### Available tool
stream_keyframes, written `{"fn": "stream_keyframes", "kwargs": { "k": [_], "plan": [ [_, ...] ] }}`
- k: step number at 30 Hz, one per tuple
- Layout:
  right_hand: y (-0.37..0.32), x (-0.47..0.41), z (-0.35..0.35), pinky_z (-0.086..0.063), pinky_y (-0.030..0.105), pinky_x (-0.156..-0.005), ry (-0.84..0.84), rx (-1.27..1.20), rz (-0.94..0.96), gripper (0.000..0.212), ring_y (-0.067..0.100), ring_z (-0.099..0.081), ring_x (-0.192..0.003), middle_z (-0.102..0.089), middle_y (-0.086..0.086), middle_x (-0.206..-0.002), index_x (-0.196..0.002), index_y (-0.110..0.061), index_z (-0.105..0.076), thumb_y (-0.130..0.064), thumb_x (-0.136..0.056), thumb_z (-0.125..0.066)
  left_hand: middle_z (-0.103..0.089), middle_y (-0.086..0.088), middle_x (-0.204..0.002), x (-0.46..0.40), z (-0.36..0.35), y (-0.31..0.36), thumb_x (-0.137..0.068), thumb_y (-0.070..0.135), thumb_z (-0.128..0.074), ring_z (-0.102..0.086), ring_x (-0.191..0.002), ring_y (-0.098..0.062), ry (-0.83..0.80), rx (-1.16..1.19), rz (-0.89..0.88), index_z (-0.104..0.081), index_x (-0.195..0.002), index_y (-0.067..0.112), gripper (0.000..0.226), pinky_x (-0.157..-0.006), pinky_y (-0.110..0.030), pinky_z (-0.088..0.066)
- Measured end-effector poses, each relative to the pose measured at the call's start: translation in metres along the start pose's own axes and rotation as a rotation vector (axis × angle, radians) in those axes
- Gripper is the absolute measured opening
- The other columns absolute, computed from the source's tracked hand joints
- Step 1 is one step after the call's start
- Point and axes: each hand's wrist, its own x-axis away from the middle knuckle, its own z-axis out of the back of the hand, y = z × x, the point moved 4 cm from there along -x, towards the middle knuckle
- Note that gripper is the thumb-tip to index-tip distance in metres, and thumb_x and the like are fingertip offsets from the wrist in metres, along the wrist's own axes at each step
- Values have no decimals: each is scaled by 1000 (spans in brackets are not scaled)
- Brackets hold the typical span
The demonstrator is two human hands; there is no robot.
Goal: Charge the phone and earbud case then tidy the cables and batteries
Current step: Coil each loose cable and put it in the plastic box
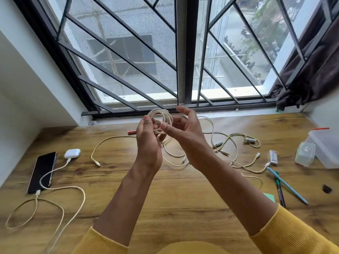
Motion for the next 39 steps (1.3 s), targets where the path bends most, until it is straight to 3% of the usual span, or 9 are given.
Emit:
{"fn": "stream_keyframes", "kwargs": {
  "k": [4, 6, 8, 12, 15, 20, 25, 32, 39],
  "plan": [
    [2, 6, -9, -59, 45, -92, -19, 309, 55, 37, 20, -70, -104, -71, 3, -109, -116, -20, -62, -50, -95, -72, -77, -5, -91, 2, 0, 2, -116, 27, -36, -76, -88, -15, 19, 21, 19, -61, -118, 7, 32, -79, -31, -59],
    [0, 9, -14, -54, 35, -84, -1, 493, 181, 26, 18, -63, -99, -64, 0, -105, -107, -25, -57, -50, -103, -61, -77, -17, -108, 8, -4, 0, -116, 28, -36, -76, -106, -28, 11, 45, 51, -58, -131, 0, 38, -98, -44, -60],
    [-4, 11, -15, -50, 38, -81, 65, 610, 261, 19, 18, -58, -95, -59, 1, -101, -104, -28, -49, -46, -108, -51, -74, -21, -121, 13, -6, -2, -116, 33, -36, -71, -118, -35, -18, 26, 65, -58, -135, 0, 43, -107, -48, -54],
    [-8, 9, -11, -48, 50, -70, 129, 617, 275, 21, 25, -59, -75, -60, 5, -83, -101, -15, -43, -33, -111, -45, -74, -3, -95, 14, -7, -1, -116, 31, -36, -70, -84, -11, -62, -72, 22, -63, -120, 6, 37, -72, -23, -55],
    [-10, 9, -12, -44, 50, -60, 134, 646, 322, 16, 27, -55, -63, -58, 2, -71, -98, -16, -40, -30, -104, -42, -72, -5, -96, 13, -7, 3, -115, 26, -38, -67, -83, -13, -35, -151, -45, -68, -110, 9, 35, -70, -23, -54],
    [-8, 8, -12, -45, 56, -58, 130, 716, 334, 14, 35, -52, -57, -58, 8, -65, -99, -14, -39, -26, -91, -39, -55, -9, -88, 12, -5, 6, -108, 24, -43, -50, -65, -11, 35, -247, -28, -61, -92, 12, 27, -50, -20, -46],
    [-9, 8, -15, -44, 55, -58, 58, 717, 338, 13, 34, -51, -57, -58, 6, -66, -98, -17, -35, -28, -92, -39, -54, -3, -72, 13, -10, 5, -112, 46, -40, -49, -56, -6, 21, -330, -62, -59, -79, 14, 50, -49, -18, -43],
    [-9, 5, -9, -32, 40, -53, -64, 778, 301, 14, 20, -44, -54, -53, -2, -66, -98, -18, -34, -11, -105, -44, -58, -15, -91, 10, -6, 14, -107, 42, -55, -50, -78, -27, -9, -191, 38, -64, -98, 9, 35, -65, -36, -42],
    [-12, 8, -14, -34, 41, -54, -138, 819, 308, 12, 26, -51, -57, -57, 5, -67, -100, -15, -35, -12, -108, -43, -57, -1, -63, 12, -5, 16, -103, 47, -63, -48, -57, -11, 63, -202, -2, -60, -67, 16, 47, -51, -24, -38]
  ]
}}
